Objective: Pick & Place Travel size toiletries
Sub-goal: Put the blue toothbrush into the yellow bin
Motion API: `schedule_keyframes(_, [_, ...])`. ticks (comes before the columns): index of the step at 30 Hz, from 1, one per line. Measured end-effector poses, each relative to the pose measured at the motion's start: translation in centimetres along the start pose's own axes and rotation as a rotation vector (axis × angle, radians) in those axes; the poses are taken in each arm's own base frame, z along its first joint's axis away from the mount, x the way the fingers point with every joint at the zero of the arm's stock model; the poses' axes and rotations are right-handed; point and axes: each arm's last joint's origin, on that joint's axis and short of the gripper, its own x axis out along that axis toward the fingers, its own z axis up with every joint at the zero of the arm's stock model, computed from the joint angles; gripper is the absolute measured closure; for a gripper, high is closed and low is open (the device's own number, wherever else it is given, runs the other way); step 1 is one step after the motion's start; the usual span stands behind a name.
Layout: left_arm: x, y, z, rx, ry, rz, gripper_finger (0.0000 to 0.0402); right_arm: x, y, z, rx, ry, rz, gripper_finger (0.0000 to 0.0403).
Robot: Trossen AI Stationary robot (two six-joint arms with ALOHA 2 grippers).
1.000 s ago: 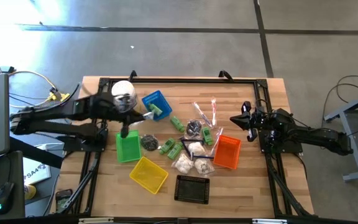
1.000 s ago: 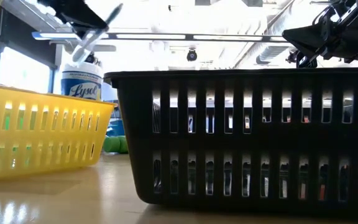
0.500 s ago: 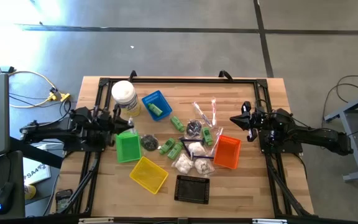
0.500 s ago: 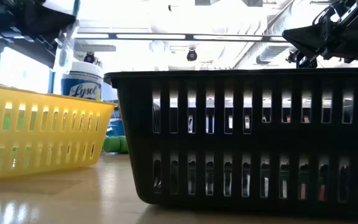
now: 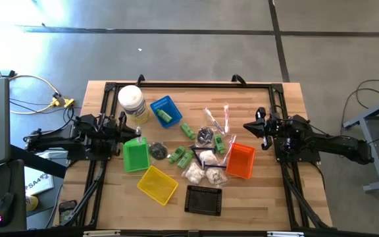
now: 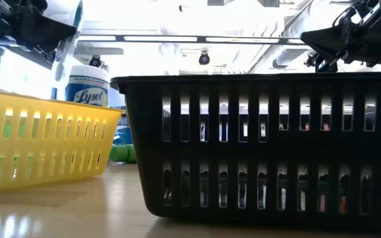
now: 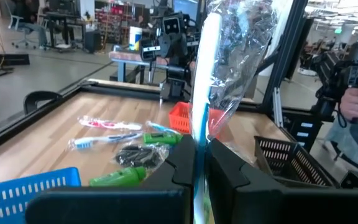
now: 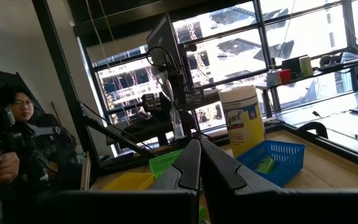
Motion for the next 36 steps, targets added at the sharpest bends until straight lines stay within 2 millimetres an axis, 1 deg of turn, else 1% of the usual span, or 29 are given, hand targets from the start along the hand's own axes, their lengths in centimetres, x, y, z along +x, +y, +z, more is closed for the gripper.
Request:
schedule_keyframes(5, [0.0,0.0,0.1,-0.001,-0.014,0.018,0.0390,0.0,0.0,-0.1,0.002,0.007,-0.002,0.0400])
schedule_keyframes(7, [-0.2,0.0,0.6,-0.003,-0.023,0.027,0.0391,0.0,0.0,-0.1,0.002,0.008,-0.003,0.0400])
schedule_keyframes(11, [-0.6,-0.4,3.4,0.016,-0.053,0.038,0.0391,0.0,0.0,-0.1,0.002,0.007,-0.002,0.0400])
schedule_keyframes(13, [-0.6,-0.6,4.9,0.033,-0.019,0.047,0.0391,0.0,0.0,0.0,0.001,0.002,-0.002,0.0400])
schedule_keyframes(15, [-0.3,-0.8,6.7,0.053,0.010,0.057,0.0391,0.0,0.0,0.0,0.000,-0.003,-0.002,0.0400])
schedule_keyframes(18, [0.7,-0.8,8.6,0.058,0.135,0.103,0.0391,0.0,0.0,0.1,-0.003,-0.009,0.000,0.0400])
schedule_keyframes(20, [2.0,-0.8,9.6,0.076,0.241,0.115,0.0391,0.0,0.0,0.1,-0.002,-0.008,0.000,0.0400])
schedule_keyframes(25, [4.7,-0.6,10.2,0.112,0.563,0.152,0.0391,0.0,0.0,0.1,-0.002,-0.007,0.003,0.0400])
schedule_keyframes(27, [5.4,-0.5,10.4,0.121,0.661,0.194,0.0391,0.0,0.0,0.0,-0.001,-0.003,0.008,0.0400])
schedule_keyframes(29, [6.4,-0.6,10.4,0.144,0.729,0.194,0.0391,0.0,0.0,0.0,0.000,0.003,0.010,0.0400])
schedule_keyframes(33, [7.4,-1.8,10.6,0.303,0.839,0.094,0.0391,0.0,0.1,0.0,0.000,0.010,0.026,0.0400])
schedule_keyframes(36, [7.7,-2.9,10.6,0.441,0.937,0.084,0.0391,0.0,0.1,0.0,0.000,0.009,0.026,0.0400])
